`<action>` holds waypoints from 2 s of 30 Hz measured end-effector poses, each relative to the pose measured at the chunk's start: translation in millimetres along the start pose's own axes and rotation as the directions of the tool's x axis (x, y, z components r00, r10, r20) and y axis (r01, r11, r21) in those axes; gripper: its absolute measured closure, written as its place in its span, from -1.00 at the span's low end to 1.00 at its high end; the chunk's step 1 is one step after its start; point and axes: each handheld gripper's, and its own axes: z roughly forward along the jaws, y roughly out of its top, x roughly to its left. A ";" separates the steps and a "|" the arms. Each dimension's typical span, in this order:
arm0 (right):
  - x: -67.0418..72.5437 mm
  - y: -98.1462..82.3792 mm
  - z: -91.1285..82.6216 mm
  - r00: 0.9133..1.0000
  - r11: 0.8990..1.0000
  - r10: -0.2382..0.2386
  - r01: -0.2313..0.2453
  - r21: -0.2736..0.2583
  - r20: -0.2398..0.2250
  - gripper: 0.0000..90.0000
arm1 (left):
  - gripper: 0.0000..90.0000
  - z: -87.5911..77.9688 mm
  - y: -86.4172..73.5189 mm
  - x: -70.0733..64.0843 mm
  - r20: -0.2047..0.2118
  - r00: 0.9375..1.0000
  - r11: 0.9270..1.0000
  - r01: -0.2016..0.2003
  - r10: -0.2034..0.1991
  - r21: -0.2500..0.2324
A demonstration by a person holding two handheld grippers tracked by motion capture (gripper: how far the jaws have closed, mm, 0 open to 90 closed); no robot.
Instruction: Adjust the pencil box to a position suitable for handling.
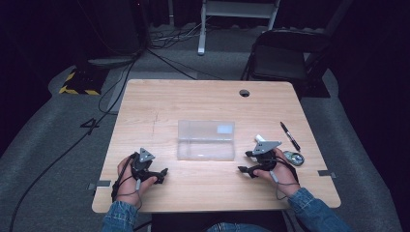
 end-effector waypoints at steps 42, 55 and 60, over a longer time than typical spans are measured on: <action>-24.1 48.8 28.8 0.990 0.990 0.140 -0.140 0.000 0.004 -0.04 | -0.80 0.7 1.4 -0.9 -0.001 1.000 1.000 -0.002 0.002 -0.004; -20.3 44.3 33.2 0.993 0.992 0.117 -0.117 0.044 0.008 -0.04 | -0.80 0.8 1.5 -1.1 0.000 1.000 1.000 -0.002 0.002 -0.005; -17.8 41.0 27.5 0.996 0.994 0.093 -0.093 0.065 0.003 -0.04 | -0.80 0.8 1.5 -1.1 0.001 1.000 1.000 -0.002 0.002 -0.004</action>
